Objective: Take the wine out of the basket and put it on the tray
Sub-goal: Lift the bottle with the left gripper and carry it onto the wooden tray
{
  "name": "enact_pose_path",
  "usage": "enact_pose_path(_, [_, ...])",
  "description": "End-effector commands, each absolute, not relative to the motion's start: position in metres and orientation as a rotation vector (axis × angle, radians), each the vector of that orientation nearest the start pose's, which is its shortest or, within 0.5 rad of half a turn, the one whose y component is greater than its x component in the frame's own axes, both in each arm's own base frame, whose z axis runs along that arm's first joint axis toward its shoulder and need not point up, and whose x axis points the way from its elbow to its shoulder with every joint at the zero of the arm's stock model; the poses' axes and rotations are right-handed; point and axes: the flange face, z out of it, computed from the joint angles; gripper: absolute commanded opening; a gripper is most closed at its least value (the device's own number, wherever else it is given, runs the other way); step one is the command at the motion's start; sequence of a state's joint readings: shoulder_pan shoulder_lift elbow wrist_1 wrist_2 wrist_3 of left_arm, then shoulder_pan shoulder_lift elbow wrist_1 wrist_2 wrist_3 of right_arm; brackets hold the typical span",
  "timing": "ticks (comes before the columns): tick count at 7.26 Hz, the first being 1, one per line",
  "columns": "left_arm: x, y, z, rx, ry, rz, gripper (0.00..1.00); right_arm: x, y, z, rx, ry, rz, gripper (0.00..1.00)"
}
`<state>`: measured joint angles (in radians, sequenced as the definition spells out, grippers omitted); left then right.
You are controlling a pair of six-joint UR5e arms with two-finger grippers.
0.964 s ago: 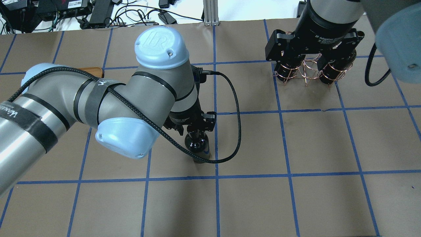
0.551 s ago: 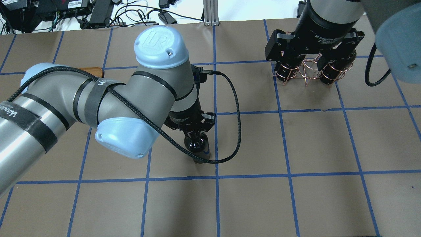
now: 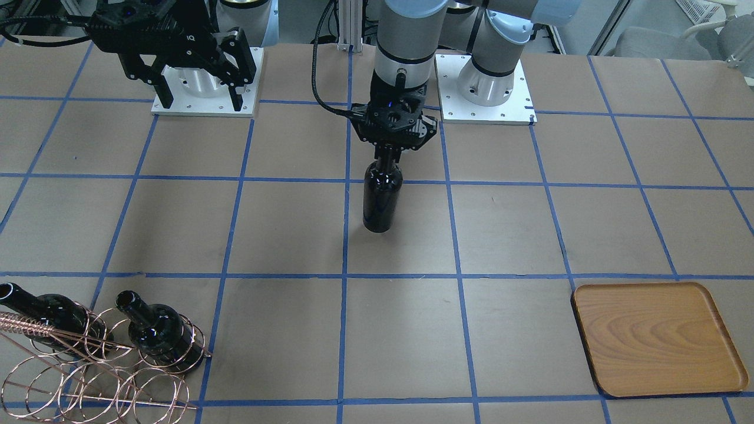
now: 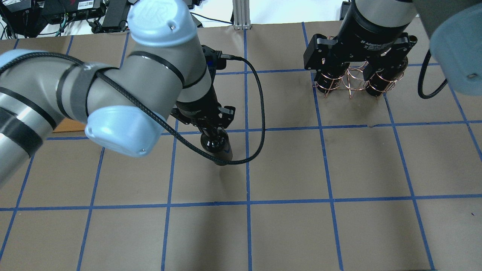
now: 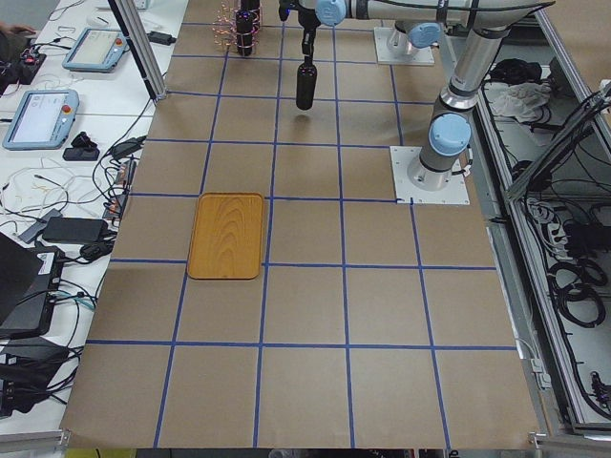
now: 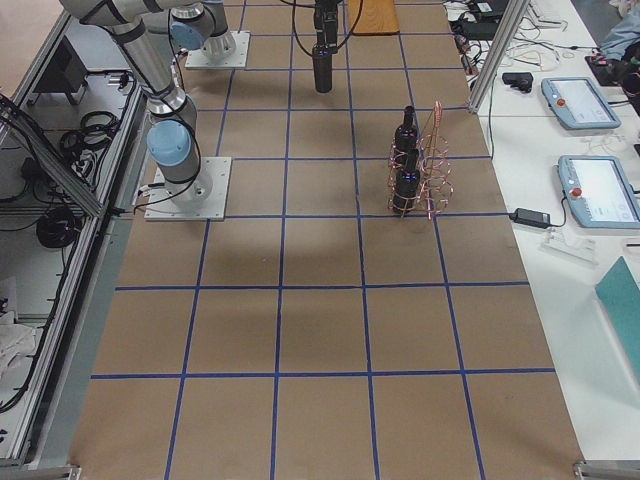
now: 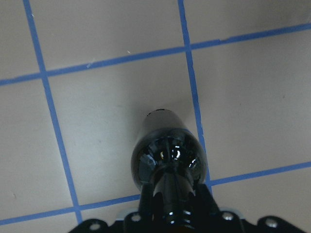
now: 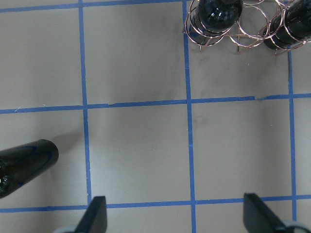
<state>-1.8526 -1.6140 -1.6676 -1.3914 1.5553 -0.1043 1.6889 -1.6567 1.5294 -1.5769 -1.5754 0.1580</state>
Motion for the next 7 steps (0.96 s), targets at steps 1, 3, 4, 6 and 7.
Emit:
enact_pose_path(1, [-0.178, -0.512, 0.480, 0.269, 3.140, -0.082, 0.00, 0.187, -0.446, 0.550, 0.063, 3.120, -0.208, 1.00])
enact_pose_path(3, [-0.075, -0.557, 0.489, 0.312, 3.141, -0.040, 0.00, 0.187, -0.445, 0.550, 0.060, 3.120, -0.208, 1.00])
enact_pose_path(4, [-0.026, -0.575, 0.494, 0.300, 3.139, -0.041, 0.00, 0.187, -0.445, 0.550, 0.060, 3.121, -0.205, 1.00])
enact_pose_path(6, [0.069, -0.602, 0.498, 0.210, 3.136, -0.043, 0.00, 0.187, -0.445, 0.550, 0.060, 3.121, -0.205, 1.00])
enact_pose_path(7, [0.116, -0.614, 0.483, 0.215, 3.139, -0.026, 0.00, 0.187, -0.445, 0.550, 0.058, 3.121, -0.205, 1.00])
